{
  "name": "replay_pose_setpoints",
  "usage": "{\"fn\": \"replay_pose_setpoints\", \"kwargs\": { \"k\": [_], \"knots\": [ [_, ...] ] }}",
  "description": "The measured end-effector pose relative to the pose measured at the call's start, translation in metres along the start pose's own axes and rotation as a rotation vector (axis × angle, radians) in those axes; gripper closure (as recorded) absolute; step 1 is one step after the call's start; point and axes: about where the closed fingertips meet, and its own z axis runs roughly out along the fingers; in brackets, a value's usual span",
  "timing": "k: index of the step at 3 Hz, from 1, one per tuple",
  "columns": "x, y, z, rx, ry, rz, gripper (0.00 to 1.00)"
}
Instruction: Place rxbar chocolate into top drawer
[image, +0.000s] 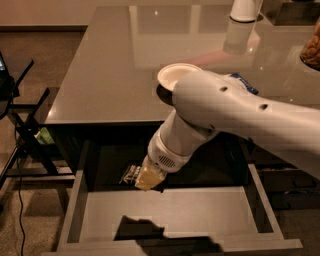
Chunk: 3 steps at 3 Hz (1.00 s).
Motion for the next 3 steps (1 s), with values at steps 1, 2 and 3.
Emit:
{"fn": "replay_pose_setpoints", "kwargs": {
  "k": [1, 2, 3],
  "knots": [
    [0.01, -0.003, 0.015, 0.012, -0.009, 0.014, 1.0],
    [0.022, -0.007, 0.029, 0.018, -0.013, 0.043, 1.0],
    [0.044, -0.01, 0.07, 0.0, -0.057, 0.106, 1.0]
  ]
}}
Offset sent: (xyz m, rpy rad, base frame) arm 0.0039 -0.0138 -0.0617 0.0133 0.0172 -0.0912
